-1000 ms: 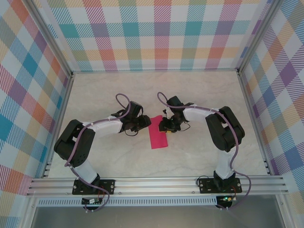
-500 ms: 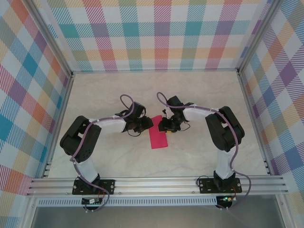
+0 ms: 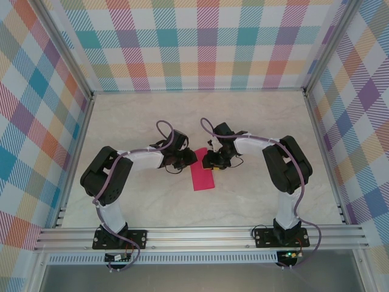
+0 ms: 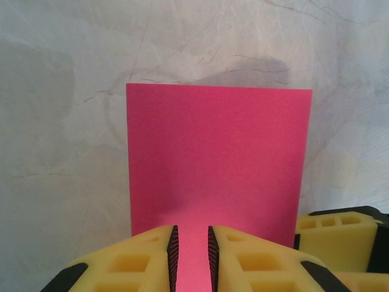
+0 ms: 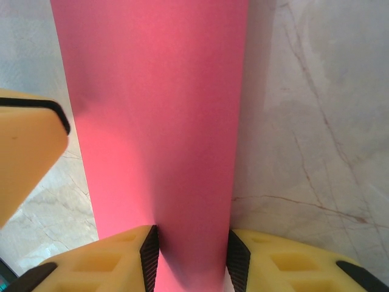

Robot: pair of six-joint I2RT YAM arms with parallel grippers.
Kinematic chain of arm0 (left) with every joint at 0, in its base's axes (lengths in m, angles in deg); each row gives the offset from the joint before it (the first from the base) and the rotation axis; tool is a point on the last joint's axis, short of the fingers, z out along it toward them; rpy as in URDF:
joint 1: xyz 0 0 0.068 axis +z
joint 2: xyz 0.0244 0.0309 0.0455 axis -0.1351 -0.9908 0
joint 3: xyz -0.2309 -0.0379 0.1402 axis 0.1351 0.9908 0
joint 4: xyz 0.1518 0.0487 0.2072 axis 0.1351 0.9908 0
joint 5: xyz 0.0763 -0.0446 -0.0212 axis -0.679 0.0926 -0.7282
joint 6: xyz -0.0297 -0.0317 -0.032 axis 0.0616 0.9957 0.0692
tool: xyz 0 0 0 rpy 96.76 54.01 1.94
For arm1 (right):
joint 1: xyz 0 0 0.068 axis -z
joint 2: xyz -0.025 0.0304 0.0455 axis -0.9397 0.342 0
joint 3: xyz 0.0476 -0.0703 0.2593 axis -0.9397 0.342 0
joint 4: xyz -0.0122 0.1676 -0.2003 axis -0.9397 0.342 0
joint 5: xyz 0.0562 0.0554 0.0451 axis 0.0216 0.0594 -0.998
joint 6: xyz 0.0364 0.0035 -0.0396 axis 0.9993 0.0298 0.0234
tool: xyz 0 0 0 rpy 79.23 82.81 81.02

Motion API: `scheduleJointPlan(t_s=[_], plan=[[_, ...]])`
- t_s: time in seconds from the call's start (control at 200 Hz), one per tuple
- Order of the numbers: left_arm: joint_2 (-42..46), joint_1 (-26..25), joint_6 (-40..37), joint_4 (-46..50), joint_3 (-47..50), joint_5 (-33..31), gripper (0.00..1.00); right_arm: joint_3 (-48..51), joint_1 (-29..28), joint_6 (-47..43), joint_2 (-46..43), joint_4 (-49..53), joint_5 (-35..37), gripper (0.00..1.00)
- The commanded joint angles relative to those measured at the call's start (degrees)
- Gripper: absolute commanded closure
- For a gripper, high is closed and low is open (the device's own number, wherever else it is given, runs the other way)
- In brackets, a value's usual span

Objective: Fold a paper plane with a square sheet of paper (pick it up from the middle)
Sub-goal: Hold the square sheet of paper at the center of the table.

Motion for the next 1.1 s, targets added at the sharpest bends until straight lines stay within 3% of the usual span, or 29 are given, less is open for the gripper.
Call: scheduleJointPlan(t_s=[0.0, 0.54, 0.735, 0.94, 1.095], plan=[[-1.3, -1.0, -1.0, 0.0, -1.6, 1.0, 0.79, 2.3, 0.4, -1.6, 6.1, 1.6, 8.6, 0.6], [-2.9, -1.0, -1.1, 3.8, 1.1, -2.6, 0.88, 2.8, 0.4, 0.1, 4.8, 0.8, 8.1, 0.61], [-3.5, -1.0, -1.7, 4.9, 1.5, -3.4, 0.9, 2.9, 0.4, 2.4, -2.9, -0.2, 5.8, 0.56], [-4.1, -1.0, -1.8, 5.1, 1.8, -3.6, 0.91, 4.6, 0.6, 4.0, -11.8, -1.1, 8.4, 0.53], [-4.4, -1.0, -1.8, 5.3, 1.9, -3.8, 0.92, 6.1, 0.6, 2.3, -12.5, -5.3, -2.4, 0.6]])
